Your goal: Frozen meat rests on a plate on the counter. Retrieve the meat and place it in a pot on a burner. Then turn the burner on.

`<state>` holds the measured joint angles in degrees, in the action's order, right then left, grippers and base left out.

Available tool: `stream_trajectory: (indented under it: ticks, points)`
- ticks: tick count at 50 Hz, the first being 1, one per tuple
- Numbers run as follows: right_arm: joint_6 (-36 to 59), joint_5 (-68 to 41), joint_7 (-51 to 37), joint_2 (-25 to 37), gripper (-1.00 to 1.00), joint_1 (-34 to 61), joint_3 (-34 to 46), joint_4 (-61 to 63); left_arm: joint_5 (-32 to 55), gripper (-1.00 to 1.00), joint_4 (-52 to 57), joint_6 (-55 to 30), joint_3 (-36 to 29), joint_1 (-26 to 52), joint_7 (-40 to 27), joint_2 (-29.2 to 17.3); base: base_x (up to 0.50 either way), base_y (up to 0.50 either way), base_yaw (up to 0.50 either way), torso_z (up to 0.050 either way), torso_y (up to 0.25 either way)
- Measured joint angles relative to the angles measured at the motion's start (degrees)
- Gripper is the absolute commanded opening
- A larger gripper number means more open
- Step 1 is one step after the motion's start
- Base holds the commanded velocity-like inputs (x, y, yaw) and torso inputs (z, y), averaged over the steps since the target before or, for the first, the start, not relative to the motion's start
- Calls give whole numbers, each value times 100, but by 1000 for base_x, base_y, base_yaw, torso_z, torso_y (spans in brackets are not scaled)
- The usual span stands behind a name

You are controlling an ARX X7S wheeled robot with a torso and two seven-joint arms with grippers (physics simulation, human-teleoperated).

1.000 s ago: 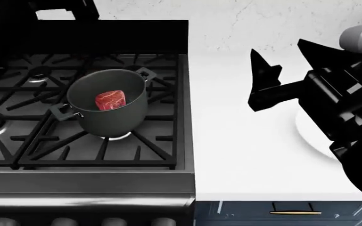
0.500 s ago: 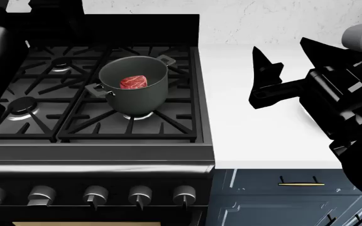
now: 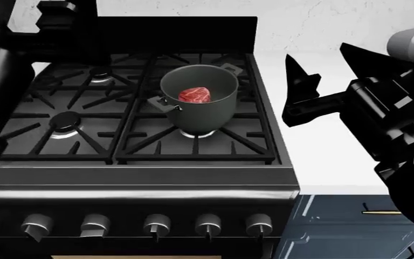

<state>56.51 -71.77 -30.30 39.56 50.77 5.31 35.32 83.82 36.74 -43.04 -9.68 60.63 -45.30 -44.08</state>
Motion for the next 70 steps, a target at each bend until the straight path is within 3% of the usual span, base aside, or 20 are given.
stream_trajectory:
  ticks: [8,22,29,45,70]
  points:
    - [-120,21,-94,-101,100,-133,-54,4,-684,100,417,221,-48,-521,81,42,-330,287,0,0,0]
    - [-547,117,-192,-350,100,-565,-237,200,-3588,100,879,1662,-537,-3119,451,274,-420,345,0,0,0]
    - [-662,171,-209,-396,100,-648,-286,214,-4482,100,763,2271,-800,-3938,669,391,-417,333,0,0,0]
    - [-1026,587,-1,-455,100,-929,-342,69,-5197,100,381,3495,-1184,-4915,1443,581,-12,3,0,0,0]
    - [-1643,1407,226,-564,100,-1814,-284,51,-5959,100,53,3788,-1714,-5346,1618,783,0,0,0,-48,0]
